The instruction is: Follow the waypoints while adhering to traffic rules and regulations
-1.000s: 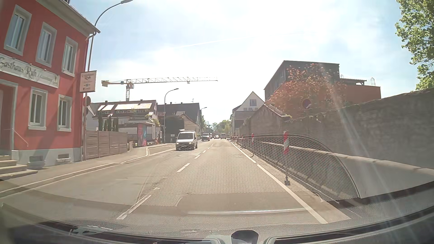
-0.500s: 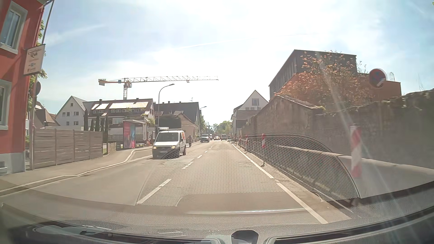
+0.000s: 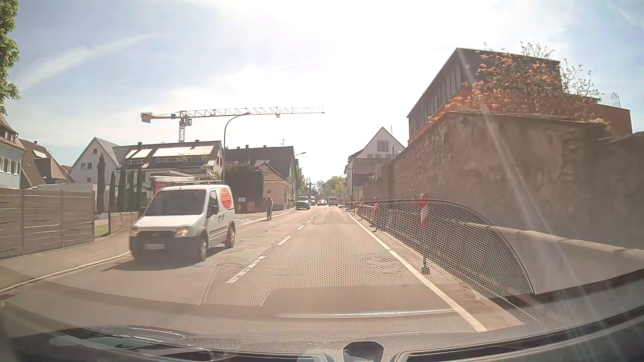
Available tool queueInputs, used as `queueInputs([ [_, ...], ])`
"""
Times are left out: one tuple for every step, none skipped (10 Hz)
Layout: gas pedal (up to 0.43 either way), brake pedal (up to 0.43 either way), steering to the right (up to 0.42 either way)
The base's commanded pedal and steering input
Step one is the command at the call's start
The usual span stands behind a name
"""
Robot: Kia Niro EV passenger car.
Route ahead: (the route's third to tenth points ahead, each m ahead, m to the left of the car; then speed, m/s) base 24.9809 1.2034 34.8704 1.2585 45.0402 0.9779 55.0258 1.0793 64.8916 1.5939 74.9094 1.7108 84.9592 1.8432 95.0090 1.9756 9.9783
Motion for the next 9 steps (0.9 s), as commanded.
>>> queueInputs([
  [0.087, 0.0, -0.002],
  [0.087, 0.0, -0.002],
  [0.087, 0.0, -0.002],
  [0.087, 0.0, -0.002],
  [0.087, 0.0, -0.002],
  [0.087, 0.0, -0.001],
  [0.087, 0.0, -0.002],
  [0.087, 0.0, -0.002],
  [0.087, 0.0, -0.001],
])
